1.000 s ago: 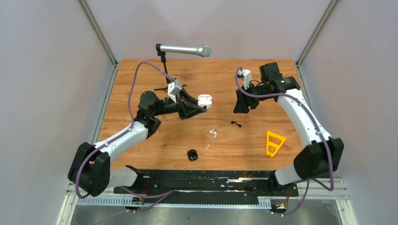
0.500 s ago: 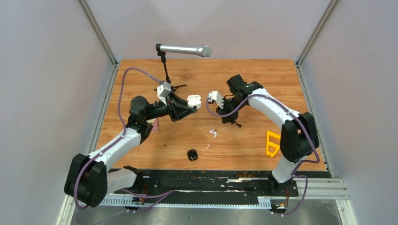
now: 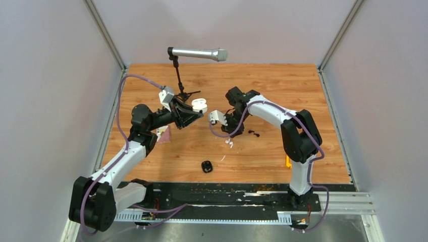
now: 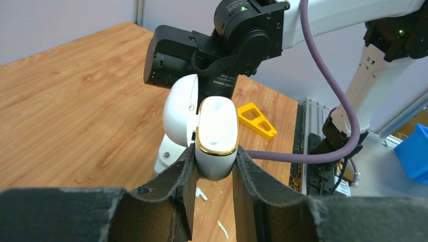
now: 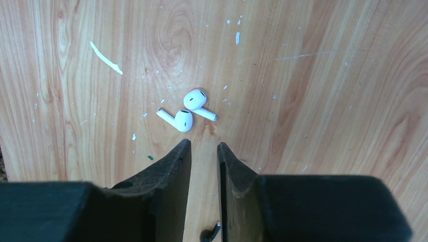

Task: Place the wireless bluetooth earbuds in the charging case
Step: Pick up the earbud from the center of the board, then place the earbud in the charging case.

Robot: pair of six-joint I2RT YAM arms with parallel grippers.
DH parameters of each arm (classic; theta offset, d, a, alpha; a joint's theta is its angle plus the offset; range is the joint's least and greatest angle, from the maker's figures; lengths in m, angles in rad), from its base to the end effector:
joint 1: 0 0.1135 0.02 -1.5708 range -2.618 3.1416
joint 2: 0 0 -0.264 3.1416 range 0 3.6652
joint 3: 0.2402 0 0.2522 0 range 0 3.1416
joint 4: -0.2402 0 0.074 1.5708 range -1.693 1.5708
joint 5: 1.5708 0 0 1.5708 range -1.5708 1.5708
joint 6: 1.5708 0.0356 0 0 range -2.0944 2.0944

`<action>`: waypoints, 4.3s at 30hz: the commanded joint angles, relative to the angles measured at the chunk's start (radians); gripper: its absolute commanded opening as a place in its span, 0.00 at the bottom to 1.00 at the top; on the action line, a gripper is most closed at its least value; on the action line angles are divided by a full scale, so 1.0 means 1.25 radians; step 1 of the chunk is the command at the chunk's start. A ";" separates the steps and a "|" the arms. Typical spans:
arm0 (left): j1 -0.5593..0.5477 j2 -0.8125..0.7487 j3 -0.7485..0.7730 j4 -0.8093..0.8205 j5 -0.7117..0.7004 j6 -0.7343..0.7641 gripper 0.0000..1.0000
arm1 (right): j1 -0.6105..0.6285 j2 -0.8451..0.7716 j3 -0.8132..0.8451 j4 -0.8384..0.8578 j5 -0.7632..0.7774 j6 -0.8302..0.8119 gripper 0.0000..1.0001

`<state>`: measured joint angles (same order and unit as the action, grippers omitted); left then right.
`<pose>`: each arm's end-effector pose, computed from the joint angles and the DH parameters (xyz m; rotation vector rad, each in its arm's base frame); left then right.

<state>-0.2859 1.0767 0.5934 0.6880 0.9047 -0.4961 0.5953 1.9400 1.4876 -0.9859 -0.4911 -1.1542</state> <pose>0.2162 -0.0927 0.3047 0.6599 1.4266 -1.2384 0.3017 0.2246 0.2021 -2.1897 1.7687 0.6264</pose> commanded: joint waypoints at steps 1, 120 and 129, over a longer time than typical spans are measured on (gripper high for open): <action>0.004 -0.021 -0.002 -0.003 -0.007 0.005 0.00 | 0.001 0.002 0.028 0.007 0.034 0.174 0.26; -0.120 -0.033 0.070 -0.048 0.082 0.172 0.00 | 0.349 -0.685 -0.222 0.553 0.205 -0.020 0.00; -0.121 -0.037 0.071 -0.071 0.088 0.186 0.00 | 0.361 -0.654 -0.229 0.602 0.204 -0.060 0.00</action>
<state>-0.4324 1.0554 0.6811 0.5770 0.9989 -0.2737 1.0405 1.1141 1.1980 -0.2939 -0.2283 -1.1893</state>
